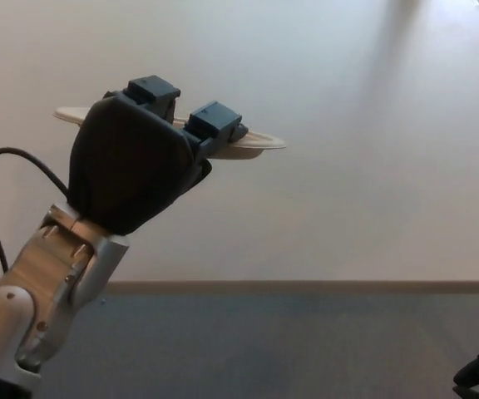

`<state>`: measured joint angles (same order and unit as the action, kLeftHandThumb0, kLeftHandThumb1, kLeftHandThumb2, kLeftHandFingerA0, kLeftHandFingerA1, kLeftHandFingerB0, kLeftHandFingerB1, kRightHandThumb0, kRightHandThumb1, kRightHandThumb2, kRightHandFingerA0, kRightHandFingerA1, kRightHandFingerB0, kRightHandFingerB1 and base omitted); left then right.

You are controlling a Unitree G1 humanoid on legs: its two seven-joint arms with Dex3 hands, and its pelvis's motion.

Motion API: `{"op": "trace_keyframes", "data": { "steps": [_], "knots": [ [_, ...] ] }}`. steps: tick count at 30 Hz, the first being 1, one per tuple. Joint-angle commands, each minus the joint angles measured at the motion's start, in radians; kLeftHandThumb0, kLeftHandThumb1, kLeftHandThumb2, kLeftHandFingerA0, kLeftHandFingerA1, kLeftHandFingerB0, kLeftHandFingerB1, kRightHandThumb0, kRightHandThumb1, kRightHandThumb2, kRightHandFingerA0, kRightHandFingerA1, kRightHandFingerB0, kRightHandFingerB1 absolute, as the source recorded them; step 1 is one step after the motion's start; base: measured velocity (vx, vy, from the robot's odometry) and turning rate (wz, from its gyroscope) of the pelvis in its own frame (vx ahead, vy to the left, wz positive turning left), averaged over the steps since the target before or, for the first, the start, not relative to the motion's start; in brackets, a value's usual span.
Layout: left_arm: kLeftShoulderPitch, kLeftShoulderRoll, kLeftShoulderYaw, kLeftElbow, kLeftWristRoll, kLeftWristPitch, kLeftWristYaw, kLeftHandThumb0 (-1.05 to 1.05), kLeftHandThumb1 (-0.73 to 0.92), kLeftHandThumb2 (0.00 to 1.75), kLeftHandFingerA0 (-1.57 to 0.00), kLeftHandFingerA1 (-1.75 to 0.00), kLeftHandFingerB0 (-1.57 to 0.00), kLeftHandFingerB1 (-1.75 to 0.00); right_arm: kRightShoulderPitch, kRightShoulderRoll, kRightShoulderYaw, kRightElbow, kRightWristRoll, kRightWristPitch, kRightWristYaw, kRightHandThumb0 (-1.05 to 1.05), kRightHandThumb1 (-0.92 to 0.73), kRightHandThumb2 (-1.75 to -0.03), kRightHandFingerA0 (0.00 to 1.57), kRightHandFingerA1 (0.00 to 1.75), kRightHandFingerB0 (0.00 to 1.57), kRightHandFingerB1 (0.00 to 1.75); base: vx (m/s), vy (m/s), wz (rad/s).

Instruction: A person passes a plate to the robot and the robot grabs it with its left hand and places it at the centre of the table infront of it

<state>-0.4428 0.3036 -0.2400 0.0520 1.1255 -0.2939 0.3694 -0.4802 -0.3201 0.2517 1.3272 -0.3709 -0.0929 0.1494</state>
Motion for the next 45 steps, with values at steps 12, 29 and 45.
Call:
{"op": "trace_keyframes", "data": {
  "steps": [12,29,45],
  "knots": [
    [-0.298,-0.055,-0.173,0.591,-0.009,0.034,0.125,-0.24,0.62,0.6,-0.93,-1.34,-0.74,-0.57,-0.022,-0.005,0.004,-0.002,-0.017,-0.008,-0.013,-0.71,-0.82,-0.64,0.56,0.62,0.43,0.5,0.0,0.0,0.0],
    [-0.343,-0.093,-0.277,0.756,-0.083,0.13,-0.063,-0.32,0.68,0.6,-0.63,-0.73,-0.51,-0.37,-0.037,-0.001,0.021,-0.014,-0.025,-0.025,-0.022,-0.7,-0.81,-0.65,0.59,0.63,0.43,0.5,0.0,0.0,0.0],
    [-0.333,-0.108,-0.124,0.547,-0.336,0.31,-0.552,-1.05,0.72,0.63,0.0,-0.05,0.0,0.0,-0.047,-0.004,0.014,-0.013,-0.018,-0.022,-0.01,-0.72,-0.82,-0.65,0.56,0.63,0.41,0.5,0.0,0.0,0.0]
  ]
}}
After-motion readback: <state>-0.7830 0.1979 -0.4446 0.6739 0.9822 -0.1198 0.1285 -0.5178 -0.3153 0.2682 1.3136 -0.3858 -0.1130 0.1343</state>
